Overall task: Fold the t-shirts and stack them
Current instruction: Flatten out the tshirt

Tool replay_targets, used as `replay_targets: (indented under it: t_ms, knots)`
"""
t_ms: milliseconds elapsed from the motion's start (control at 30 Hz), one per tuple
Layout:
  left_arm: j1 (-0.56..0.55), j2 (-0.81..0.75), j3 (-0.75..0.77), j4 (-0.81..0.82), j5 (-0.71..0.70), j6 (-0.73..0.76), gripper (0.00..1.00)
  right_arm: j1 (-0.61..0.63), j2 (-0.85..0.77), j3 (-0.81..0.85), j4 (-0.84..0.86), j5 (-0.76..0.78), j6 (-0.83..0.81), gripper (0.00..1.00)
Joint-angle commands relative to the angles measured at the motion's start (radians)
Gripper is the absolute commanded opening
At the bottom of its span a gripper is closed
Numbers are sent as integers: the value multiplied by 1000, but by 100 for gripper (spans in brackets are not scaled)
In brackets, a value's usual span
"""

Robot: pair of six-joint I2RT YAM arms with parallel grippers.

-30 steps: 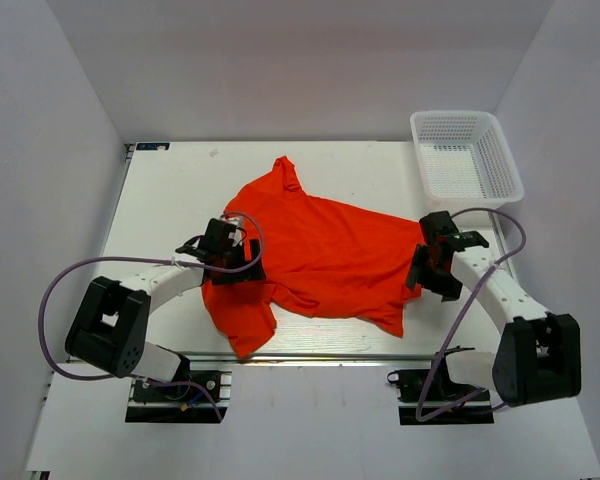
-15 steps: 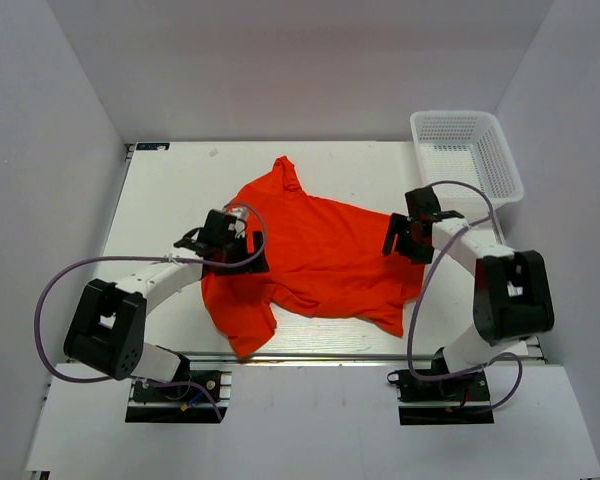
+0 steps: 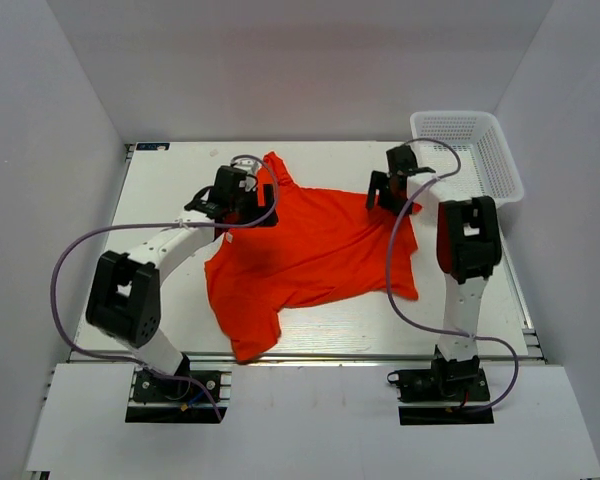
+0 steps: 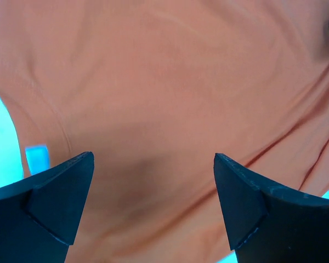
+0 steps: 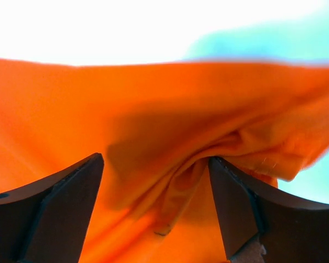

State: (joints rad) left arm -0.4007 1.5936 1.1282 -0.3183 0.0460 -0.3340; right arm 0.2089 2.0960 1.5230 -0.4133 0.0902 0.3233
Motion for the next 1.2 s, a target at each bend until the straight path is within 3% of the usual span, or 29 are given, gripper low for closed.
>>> replay_targets:
  t_ms: [0, 33, 133, 300, 433, 533, 567, 733, 1000, 1167]
  knots:
    - [5, 58, 108, -24, -37, 33, 100, 3, 177, 173, 33, -119, -108, 85]
    - [5, 101, 129, -24, -37, 44, 100, 3, 197, 303, 22, -136, -119, 85]
    - [5, 170, 223, -45, -37, 56, 100, 6, 240, 440, 10, -167, -150, 88]
    - [-17, 343, 401, -4, 44, 133, 100, 6, 87, 422, 25, -233, -187, 89]
    - [-46, 523, 606, 45, 277, 161, 100, -2, -149, 171, 25, -151, -113, 90]
    - [-69, 643, 790, 36, 298, 171, 100, -9, -301, 27, -33, -7, 3, 90]
    - [-87, 719, 841, 19, 313, 171, 100, -12, -332, -89, -45, 49, 52, 90]
    - [-145, 894, 1120, 39, 394, 190, 100, -37, -555, -367, -122, 140, 174, 90]
    - [-246, 1011, 1167, 249, 428, 178, 100, -59, -715, -582, -98, 31, 154, 89]
    - [-268, 1077, 1177, 263, 273, 156, 100, -57, -735, -615, -35, 5, 143, 82]
